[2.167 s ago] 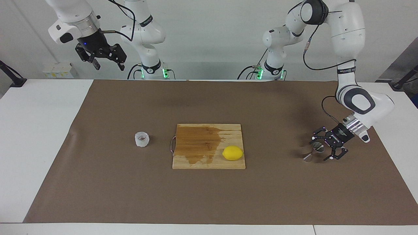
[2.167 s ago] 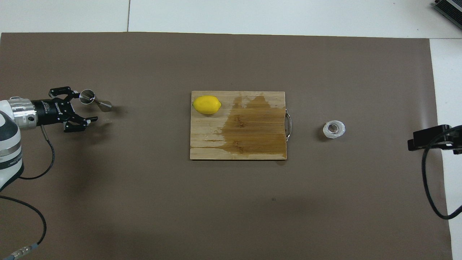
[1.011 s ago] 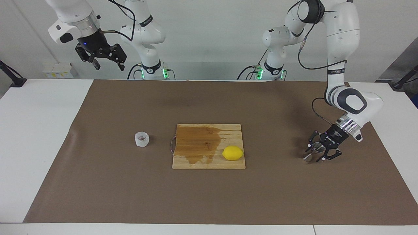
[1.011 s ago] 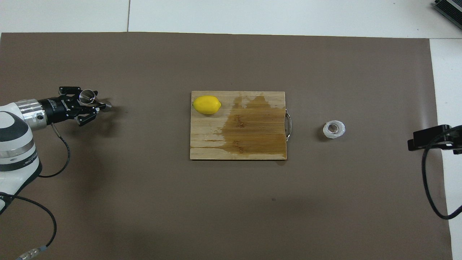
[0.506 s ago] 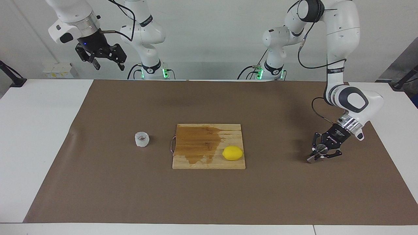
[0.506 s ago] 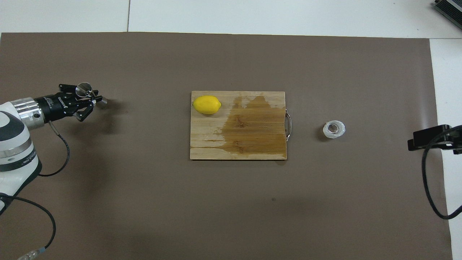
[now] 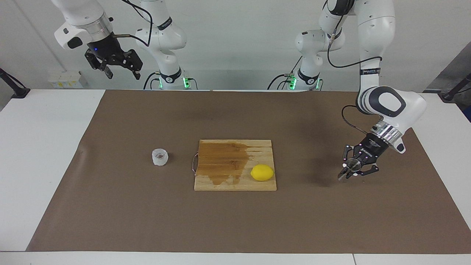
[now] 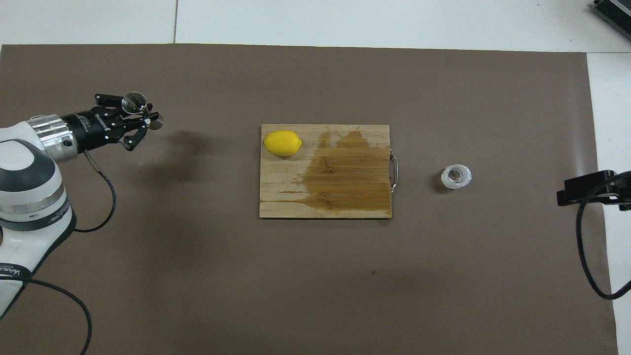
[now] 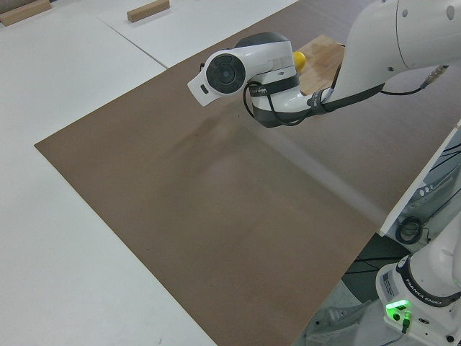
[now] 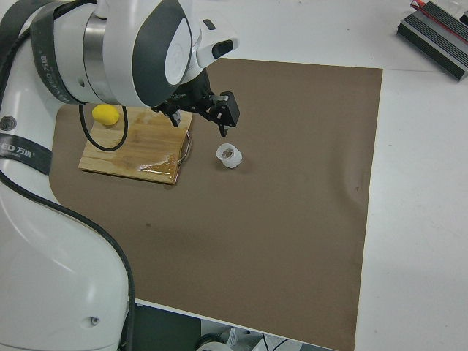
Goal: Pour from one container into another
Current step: 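Lift the metal cup with the left gripper and carry it over the board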
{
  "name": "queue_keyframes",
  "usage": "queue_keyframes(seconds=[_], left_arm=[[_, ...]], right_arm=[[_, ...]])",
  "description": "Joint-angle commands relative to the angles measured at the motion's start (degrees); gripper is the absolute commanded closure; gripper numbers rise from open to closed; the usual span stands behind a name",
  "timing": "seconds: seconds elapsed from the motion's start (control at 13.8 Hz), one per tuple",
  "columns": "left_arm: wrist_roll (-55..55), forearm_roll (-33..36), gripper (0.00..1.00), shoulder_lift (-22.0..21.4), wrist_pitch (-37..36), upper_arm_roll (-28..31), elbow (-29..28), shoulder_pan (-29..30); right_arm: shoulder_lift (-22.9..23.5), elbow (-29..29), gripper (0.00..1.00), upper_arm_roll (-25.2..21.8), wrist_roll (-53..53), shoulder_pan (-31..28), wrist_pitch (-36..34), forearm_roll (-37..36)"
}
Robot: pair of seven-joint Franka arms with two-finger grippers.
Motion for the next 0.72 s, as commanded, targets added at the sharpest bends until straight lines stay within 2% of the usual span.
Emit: queue_keyframes(seconds=[0.0,0.22,0.43,0.65], left_arm=[[-0.67,-4.9,1.0,-2.31,5.26,0.38,-2.24,-5.41],[-1.11,-8.86,1.0,-2.22,10.71,0.29,-1.98,-12.53],[-1.2,-17.13,1.0,-2.05,15.02,0.29,-1.63,-18.25],[-1.02,-22.23,1.0,-1.7,16.18,0.29,-0.23,-22.56]], right_arm=[[-0.5,-0.02,0.0,0.04,0.28,-0.33,-0.36,1.11],[-0.5,-0.02,0.0,0.04,0.28,-0.42,-0.36,1.11],[-0.5,-0.02,0.0,0.04,0.28,-0.42,-0.36,1.11],[-0.5,-0.02,0.0,0.04,0.28,-0.33,-0.36,1.11]])
